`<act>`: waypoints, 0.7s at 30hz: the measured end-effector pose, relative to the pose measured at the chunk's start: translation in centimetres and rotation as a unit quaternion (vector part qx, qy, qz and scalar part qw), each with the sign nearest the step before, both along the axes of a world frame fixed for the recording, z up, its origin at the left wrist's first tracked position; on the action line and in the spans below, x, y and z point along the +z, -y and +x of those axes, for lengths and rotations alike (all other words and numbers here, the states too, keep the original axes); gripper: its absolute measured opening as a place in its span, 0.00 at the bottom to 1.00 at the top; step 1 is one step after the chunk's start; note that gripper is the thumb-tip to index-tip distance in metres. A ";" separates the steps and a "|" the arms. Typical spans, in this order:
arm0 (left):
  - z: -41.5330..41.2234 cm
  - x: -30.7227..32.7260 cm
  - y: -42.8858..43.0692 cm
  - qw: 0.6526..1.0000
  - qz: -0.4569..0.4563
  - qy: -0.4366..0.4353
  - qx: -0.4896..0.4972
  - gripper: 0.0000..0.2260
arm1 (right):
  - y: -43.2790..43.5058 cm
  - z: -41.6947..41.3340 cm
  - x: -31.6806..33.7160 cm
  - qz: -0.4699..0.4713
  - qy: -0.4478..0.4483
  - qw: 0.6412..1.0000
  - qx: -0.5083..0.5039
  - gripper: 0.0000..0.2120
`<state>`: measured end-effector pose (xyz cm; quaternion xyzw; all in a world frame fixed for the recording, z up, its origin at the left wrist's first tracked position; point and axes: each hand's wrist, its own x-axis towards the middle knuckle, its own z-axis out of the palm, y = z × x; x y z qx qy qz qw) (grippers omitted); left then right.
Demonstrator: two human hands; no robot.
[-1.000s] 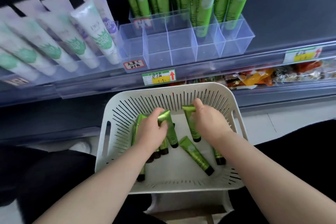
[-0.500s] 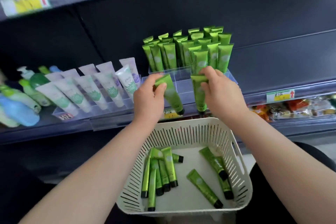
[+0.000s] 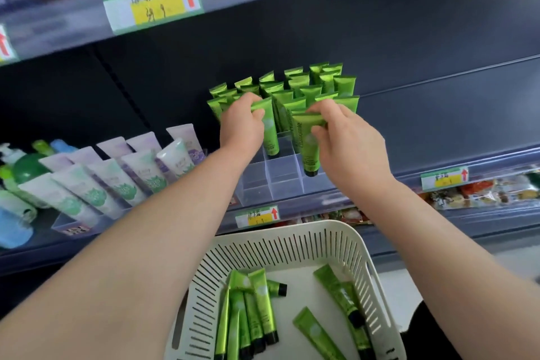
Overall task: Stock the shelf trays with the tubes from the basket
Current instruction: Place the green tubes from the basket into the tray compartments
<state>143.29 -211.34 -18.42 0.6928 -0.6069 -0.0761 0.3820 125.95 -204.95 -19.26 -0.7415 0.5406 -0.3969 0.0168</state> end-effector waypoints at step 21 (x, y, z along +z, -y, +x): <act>3.0 -3.6 -5.2 0.998 0.001 0.061 -0.021 0.20 | 6.1 5.7 0.9 0.008 -0.036 0.999 0.039 0.14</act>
